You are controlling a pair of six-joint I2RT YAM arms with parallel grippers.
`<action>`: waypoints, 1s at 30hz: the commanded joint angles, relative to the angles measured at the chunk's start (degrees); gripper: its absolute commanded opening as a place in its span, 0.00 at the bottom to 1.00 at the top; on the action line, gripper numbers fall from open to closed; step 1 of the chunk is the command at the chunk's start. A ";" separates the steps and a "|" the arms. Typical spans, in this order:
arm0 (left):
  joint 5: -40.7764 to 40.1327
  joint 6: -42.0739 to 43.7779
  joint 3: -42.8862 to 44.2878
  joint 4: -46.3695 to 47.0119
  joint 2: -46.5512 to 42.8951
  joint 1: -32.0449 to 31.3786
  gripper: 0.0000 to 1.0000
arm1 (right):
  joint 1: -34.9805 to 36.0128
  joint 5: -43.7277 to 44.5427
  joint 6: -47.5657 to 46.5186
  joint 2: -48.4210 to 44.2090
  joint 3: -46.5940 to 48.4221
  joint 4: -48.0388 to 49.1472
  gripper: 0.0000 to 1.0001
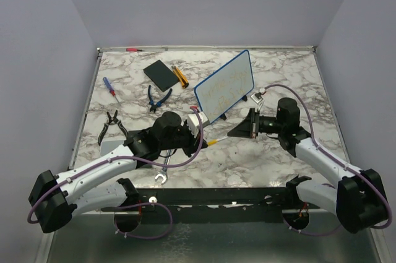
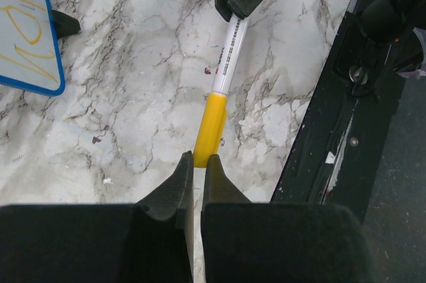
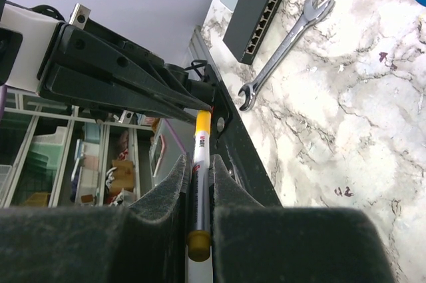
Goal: Write a sentence on the whiteboard
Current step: Close the whiteboard marker at the center of the board.
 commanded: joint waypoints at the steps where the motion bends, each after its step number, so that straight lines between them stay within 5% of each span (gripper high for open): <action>1: -0.97 -2.35 1.73 15.60 -0.52 -0.32 0.00 | 4.51 1.06 1.67 1.94 -1.50 2.35 0.01; 30: -4.46 -3.39 0.24 16.90 -3.35 1.28 0.00 | 17.87 6.22 1.25 12.60 0.48 4.11 0.01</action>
